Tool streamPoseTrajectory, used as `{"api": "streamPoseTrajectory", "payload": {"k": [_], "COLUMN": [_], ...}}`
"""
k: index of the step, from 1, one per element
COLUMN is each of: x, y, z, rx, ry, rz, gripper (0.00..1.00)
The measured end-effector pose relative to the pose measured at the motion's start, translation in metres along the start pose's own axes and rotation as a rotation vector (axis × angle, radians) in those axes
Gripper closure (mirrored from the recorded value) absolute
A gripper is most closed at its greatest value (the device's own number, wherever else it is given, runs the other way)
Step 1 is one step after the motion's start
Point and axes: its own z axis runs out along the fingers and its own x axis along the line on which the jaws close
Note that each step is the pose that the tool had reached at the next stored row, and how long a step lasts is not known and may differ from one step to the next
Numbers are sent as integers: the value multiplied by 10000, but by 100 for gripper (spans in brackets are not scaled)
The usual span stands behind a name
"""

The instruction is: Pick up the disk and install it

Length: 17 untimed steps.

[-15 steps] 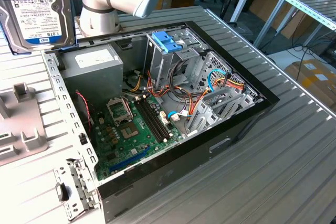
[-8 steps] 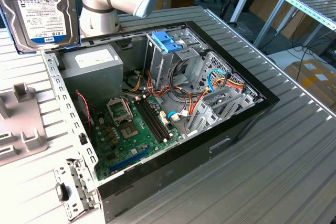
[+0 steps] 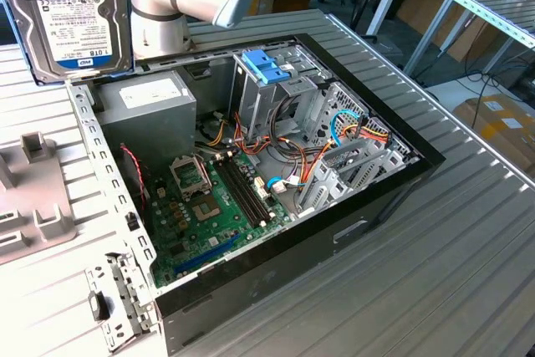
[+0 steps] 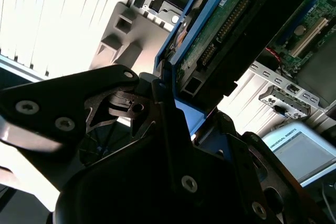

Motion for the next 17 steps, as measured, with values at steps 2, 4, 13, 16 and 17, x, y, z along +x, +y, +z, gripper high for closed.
{"api": "streamPoseTrajectory", "payload": {"k": [2, 4, 13, 16, 17], "x": [0, 0, -3, -4, -4], "y": [-17, -35, -118, -143, -150], "z": [0, 1, 3, 4, 4], "rx": [0, 0, -2, -2, -2], "ry": [0, 0, 0, 0, 0], "rz": [-1, -1, 0, 0, 0], "gripper": [63, 63, 63, 63, 63]}}
